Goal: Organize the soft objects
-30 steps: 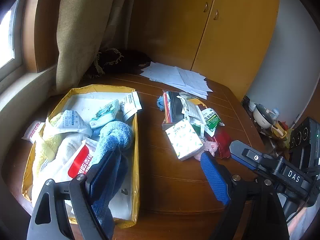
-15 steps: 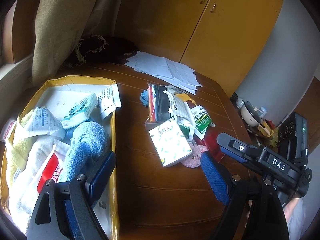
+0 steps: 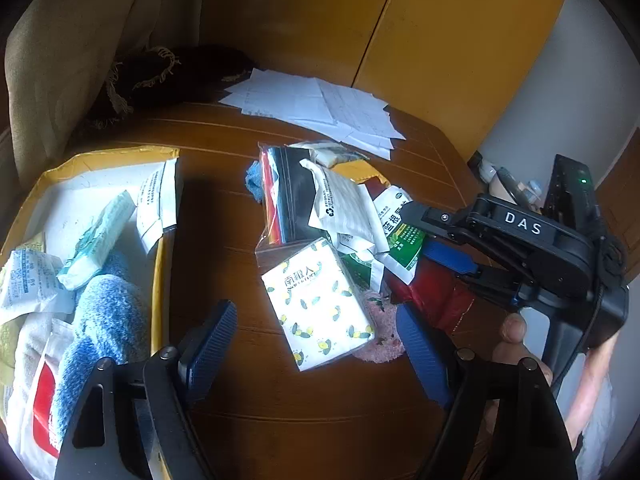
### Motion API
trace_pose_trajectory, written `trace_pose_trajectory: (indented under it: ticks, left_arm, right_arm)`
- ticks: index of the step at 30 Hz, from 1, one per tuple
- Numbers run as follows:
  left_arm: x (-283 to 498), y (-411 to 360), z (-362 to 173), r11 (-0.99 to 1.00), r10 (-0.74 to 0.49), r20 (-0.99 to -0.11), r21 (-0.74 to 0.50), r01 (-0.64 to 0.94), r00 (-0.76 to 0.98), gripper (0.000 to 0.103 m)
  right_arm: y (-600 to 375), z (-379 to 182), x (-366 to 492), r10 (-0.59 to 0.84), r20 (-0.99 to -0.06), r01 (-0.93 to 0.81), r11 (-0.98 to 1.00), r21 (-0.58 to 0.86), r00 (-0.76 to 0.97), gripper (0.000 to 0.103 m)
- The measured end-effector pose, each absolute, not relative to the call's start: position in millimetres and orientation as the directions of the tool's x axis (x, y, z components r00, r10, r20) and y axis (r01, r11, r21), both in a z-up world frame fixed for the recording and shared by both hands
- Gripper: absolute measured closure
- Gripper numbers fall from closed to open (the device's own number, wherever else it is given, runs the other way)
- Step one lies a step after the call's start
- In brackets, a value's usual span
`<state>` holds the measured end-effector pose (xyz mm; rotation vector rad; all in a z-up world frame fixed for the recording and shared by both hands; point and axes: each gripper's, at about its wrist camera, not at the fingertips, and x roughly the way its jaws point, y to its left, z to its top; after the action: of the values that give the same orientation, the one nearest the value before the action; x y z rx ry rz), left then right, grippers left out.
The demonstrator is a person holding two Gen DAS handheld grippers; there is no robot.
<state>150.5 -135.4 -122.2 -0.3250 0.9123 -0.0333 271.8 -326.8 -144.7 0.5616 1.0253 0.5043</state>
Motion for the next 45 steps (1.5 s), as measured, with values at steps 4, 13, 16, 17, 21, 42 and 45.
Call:
trace_pose_trajectory:
  ticks: [4,13,16,17,21,42,45]
  left_arm:
    - [166,-138,-142,0.954,-0.175,-0.816,-0.280,-0.112,0.551,0.037]
    - [164,-135,-150,0.953,-0.171,-0.822,-0.279,-0.121,0.544,0.044]
    - [151,-135,-147,0.957,-0.146,-0.805,-0.262,-0.124,0.575,0.045]
    - [146,-136,-145,0.959,-0.131,-0.797,-0.253,-0.129,0.590,0.045]
    - [125,-139,-133,0.973,-0.029,-0.757,-0.171,-0.155,0.653,0.045]
    - [46,-107,-77,0.964,-0.009,-0.634,-0.211,-0.163,0.773,0.045]
    - [29,-85,-68,0.950,-0.051,-0.621,-0.272,-0.154,0.782,0.045]
  right_arm:
    - [-314,-143,265,0.570,-0.672,-0.170,0.807,0.565,0.472,0.058]
    - [-317,-151,268,0.544,-0.685,-0.167,0.826,0.538,0.485,0.085]
    - [-322,-151,266,0.564,-0.668,-0.167,0.810,0.563,0.485,0.089]
    - [-322,-149,264,0.566,-0.660,-0.171,0.808,0.564,0.494,0.089]
    - [-326,-137,253,0.547,-0.629,-0.197,0.819,0.539,0.552,0.090]
    - [-317,-64,168,0.598,-0.451,-0.374,0.785,0.494,0.662,0.090]
    - [-301,-55,156,0.645,-0.424,-0.448,0.755,0.478,0.635,0.090]
